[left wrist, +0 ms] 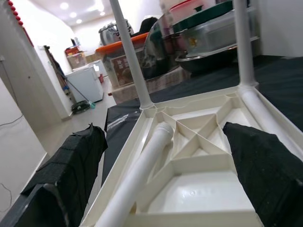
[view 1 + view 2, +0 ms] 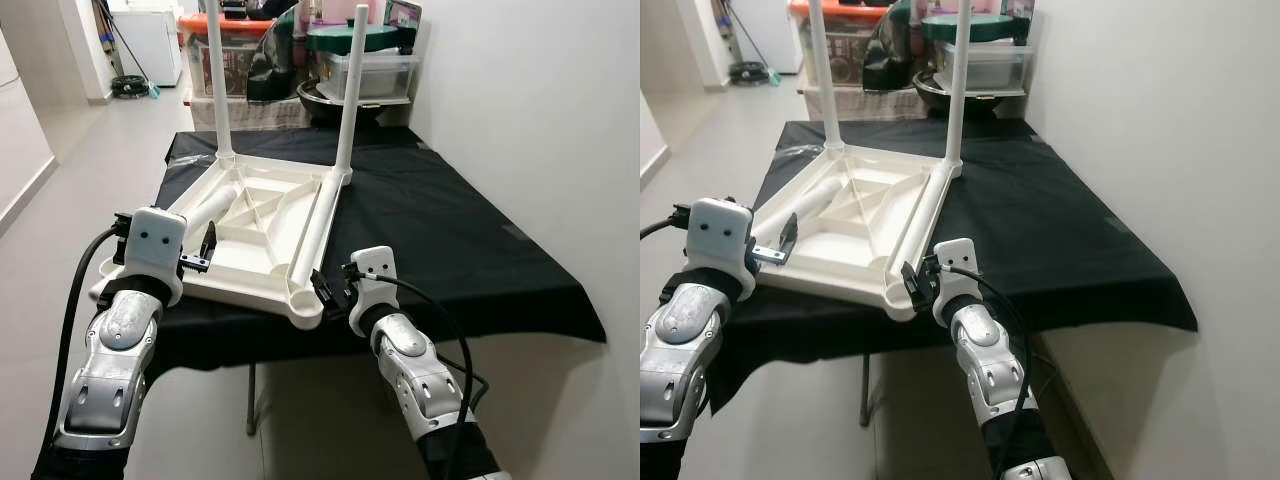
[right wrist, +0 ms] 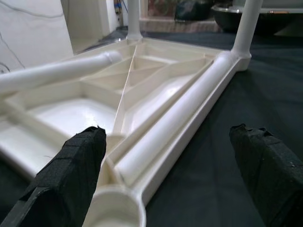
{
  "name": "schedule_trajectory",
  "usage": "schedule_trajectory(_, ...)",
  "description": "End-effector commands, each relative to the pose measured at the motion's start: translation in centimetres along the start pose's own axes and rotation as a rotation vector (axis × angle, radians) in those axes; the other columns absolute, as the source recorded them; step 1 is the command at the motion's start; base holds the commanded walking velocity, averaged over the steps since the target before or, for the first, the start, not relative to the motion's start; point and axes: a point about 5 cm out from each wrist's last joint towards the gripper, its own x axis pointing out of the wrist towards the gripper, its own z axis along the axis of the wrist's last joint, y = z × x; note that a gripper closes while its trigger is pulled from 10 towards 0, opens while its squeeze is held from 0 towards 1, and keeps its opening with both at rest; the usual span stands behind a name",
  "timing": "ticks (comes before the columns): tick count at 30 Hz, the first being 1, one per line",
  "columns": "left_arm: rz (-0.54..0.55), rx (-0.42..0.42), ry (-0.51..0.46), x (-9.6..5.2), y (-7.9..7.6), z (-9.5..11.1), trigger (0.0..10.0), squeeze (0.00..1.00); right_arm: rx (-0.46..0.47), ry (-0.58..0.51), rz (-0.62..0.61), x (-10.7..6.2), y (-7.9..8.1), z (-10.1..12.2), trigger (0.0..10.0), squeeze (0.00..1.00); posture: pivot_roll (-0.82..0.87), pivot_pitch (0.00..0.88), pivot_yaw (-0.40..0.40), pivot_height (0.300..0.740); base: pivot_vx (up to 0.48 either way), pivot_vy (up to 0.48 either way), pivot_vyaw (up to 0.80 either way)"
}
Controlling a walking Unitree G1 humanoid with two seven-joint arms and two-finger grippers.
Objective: Building children table
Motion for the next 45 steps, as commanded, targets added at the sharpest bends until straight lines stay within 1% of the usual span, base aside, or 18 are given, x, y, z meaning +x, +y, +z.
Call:
schedule_trajectory(1, -0.022, 0.004, 0.015, 0.1, -0.7, -0.3, 10.0, 0.00, -0.009, -0.007, -0.023, -0.1, -0.8, 0.0, 10.0, 0.00, 0.06, 0.000, -0.061, 0.740, 0.480, 0.000, 0.00)
schedule_trajectory(18, -0.033, -0.002, 0.013, -0.1, -1.6, -0.5, 10.0, 0.00, -0.020, -0.013, -0.024, -0.1, -0.9, 0.1, 10.0, 0.00, 0.05, 0.000, -0.070, 0.740, 0.480, 0.000, 0.00)
schedule_trajectory(20, -0.034, -0.002, 0.012, -0.1, -1.6, -0.5, 10.0, 0.00, -0.031, -0.011, -0.019, 0.0, -0.9, 0.1, 10.0, 0.00, 0.05, 0.000, -0.071, 0.740, 0.480, 0.000, 0.00)
schedule_trajectory(21, -0.035, 0.001, 0.013, -0.1, -1.8, -0.5, 10.0, 0.00, -0.057, -0.010, -0.012, 0.0, -0.8, 0.2, 10.0, 0.00, 0.06, 0.000, -0.071, 0.740, 0.394, 0.000, 0.80)
schedule_trajectory(26, -0.030, 0.016, 0.010, -0.2, -2.0, -0.5, 10.0, 0.00, -0.038, -0.018, -0.013, 0.0, -0.7, 0.2, 10.0, 0.00, 0.06, 0.000, -0.075, 0.740, 0.000, 0.000, 0.69)
schedule_trajectory(29, -0.041, 0.036, -0.003, -0.4, -2.3, -0.3, 10.0, 0.00, -0.017, -0.017, -0.019, 0.1, -0.9, 0.3, 10.0, 0.00, 0.06, 0.000, -0.075, 0.740, 0.000, 0.000, 0.00)
schedule_trajectory(35, -0.062, 0.060, -0.011, -0.5, -2.6, -0.3, 10.0, 0.00, -0.021, -0.016, -0.014, 0.1, -0.8, 0.2, 10.0, 0.00, 0.06, 0.000, -0.076, 0.740, 0.000, 0.000, 0.00)
schedule_trajectory(36, -0.069, 0.072, -0.012, -0.6, -2.9, -0.3, 10.0, 0.00, -0.045, -0.015, -0.001, 0.2, -0.7, 0.3, 10.0, 0.00, 0.06, 0.000, -0.077, 0.740, 0.000, -0.480, 0.00)
schedule_trajectory(40, -0.072, 0.075, -0.011, -0.6, -3.0, -0.3, 10.0, 0.00, -0.047, -0.010, 0.004, 0.2, -0.6, 0.2, 10.0, 0.00, 0.06, 0.000, -0.077, 0.740, 0.000, -0.480, 0.00)
schedule_trajectory(44, -0.077, 0.078, -0.010, -0.6, -3.2, -0.3, 10.0, 0.00, -0.055, -0.007, 0.012, 0.2, -0.5, 0.2, 10.0, 0.00, 0.06, 0.000, -0.078, 0.740, 0.000, -0.480, 0.80)
schedule_trajectory(45, -0.080, 0.079, -0.012, -0.6, -3.3, -0.3, 10.0, 0.00, -0.043, -0.007, 0.013, 0.3, -0.5, 0.2, 10.0, 0.00, 0.06, 0.000, -0.078, 0.740, 0.000, -0.480, 0.80)
